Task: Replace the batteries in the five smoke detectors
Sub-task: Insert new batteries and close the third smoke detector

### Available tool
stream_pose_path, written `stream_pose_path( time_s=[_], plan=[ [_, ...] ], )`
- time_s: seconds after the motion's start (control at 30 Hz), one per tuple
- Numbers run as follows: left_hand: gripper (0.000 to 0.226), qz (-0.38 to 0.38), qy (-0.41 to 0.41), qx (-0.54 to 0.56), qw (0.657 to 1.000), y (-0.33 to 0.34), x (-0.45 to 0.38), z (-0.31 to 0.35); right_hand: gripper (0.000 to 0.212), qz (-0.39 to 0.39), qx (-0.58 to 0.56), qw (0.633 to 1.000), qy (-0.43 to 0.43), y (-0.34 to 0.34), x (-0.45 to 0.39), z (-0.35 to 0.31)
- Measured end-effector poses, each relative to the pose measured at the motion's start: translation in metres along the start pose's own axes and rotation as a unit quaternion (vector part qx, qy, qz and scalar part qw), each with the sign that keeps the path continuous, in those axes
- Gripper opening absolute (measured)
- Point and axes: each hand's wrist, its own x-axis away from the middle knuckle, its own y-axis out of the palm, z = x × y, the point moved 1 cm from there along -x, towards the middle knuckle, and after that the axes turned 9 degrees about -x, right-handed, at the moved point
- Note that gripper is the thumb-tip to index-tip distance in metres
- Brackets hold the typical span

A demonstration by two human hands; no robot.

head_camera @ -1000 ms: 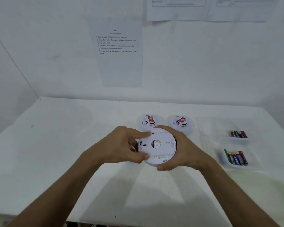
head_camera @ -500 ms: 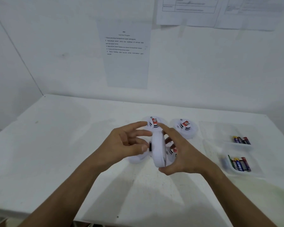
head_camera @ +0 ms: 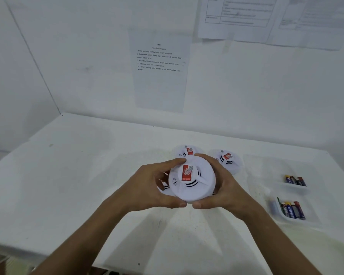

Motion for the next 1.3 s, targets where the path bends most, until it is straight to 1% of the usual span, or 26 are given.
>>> stream_pose_path(
  time_s=[0.13,0.37,0.8,1.3],
  plan=[
    [0.086,0.024,0.004,-0.035,0.999,-0.004,0.001,0.002,0.102,0.004,0.047,0.999,-0.013,-0.004,-0.001,0.0],
    [0.086,0.024,0.005,-0.043,0.999,-0.005,-0.002,0.0,0.098,0.004,0.076,0.996,-0.039,-0.004,-0.004,0.0],
    [0.086,0.019,0.016,-0.041,0.999,-0.01,-0.008,-0.006,0.097,0.007,0.065,0.997,-0.037,0.0,-0.008,0.004],
    [0.08,0.008,0.038,-0.045,0.998,-0.019,-0.03,-0.01,0.098,0.025,0.102,0.994,-0.028,-0.008,-0.026,0.006]
  ],
)
